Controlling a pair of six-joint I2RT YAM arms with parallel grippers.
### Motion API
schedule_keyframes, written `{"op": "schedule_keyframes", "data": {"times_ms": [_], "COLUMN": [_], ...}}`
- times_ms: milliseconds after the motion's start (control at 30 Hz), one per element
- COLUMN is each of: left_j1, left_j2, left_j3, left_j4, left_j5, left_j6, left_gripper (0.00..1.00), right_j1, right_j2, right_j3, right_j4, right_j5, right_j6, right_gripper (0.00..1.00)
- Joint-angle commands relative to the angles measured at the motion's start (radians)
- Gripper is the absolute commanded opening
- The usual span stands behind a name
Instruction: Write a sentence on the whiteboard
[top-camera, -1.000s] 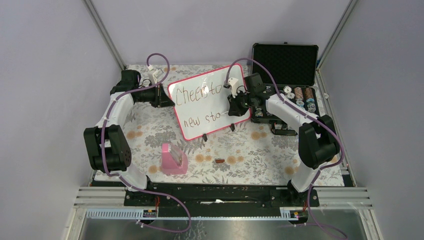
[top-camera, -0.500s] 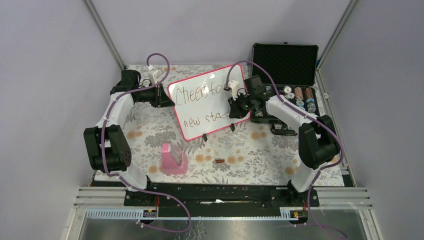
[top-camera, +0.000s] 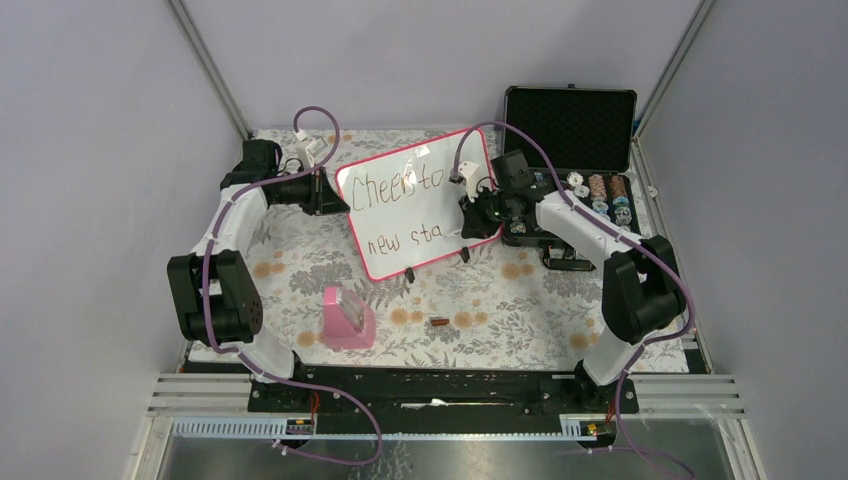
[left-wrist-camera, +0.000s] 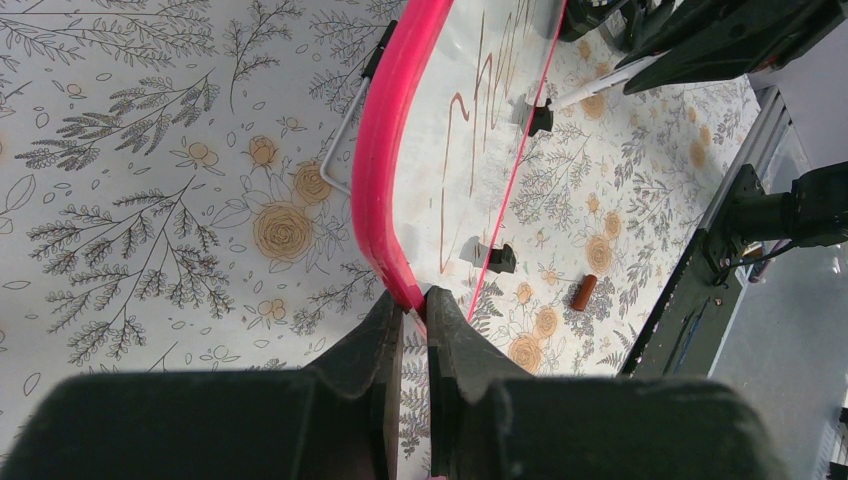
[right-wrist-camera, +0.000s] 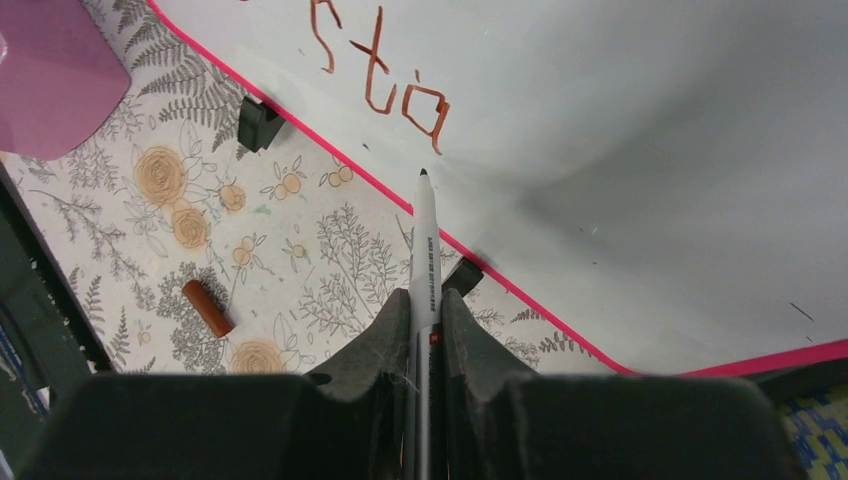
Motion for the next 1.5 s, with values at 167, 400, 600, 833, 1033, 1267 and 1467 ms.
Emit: {"op": "schedule_keyframes", "data": {"times_ms": [167,400,600,833,1033,1267,1467], "left_j1": [-0.027,-0.026,-0.027,-0.028,-0.027,-0.029,-0.029], "left_j2": [-0.033,-0.033,-0.030,-0.032,-0.027,-0.024,-0.026], "left_j3": [0.028,0.025,0.026,0.028,0.027,0.029,0.028], "left_j4": [0.034,0.034,0.034,0.035,0.034,0.034,0.034], "left_j5": [-0.020,-0.020,-0.017,-0.018,-0.017,-0.016,-0.019], "left_j6": [0.054,0.054,0.053,0.052,0.053,0.052,0.054], "left_gripper": [0.00,0.00,0.00,0.00,0.00,0.00,0.00], "right_j1": [-0.043,-0.048,-0.047,-0.046,-0.046,-0.040,-0.036], "right_j2": [-0.097,-0.087,-0.066,-0.031,-0.020,-0.005,0.009], "right_j3": [0.046,0.048,0.045,0.062,0.075,0.091,0.097], "right_j4": [-0.042,-0.039,-0.013,0.008,0.028,0.026,0.027], "right_j5": [-0.084,-0.083,-0.077,-0.050,-0.049,-0.056,-0.051], "right_j6": [-0.031,-0.046,-0.026,-0.006,0.008,0.013,0.011], "right_gripper": [0.00,0.00,0.00,0.00,0.00,0.00,0.00]}}
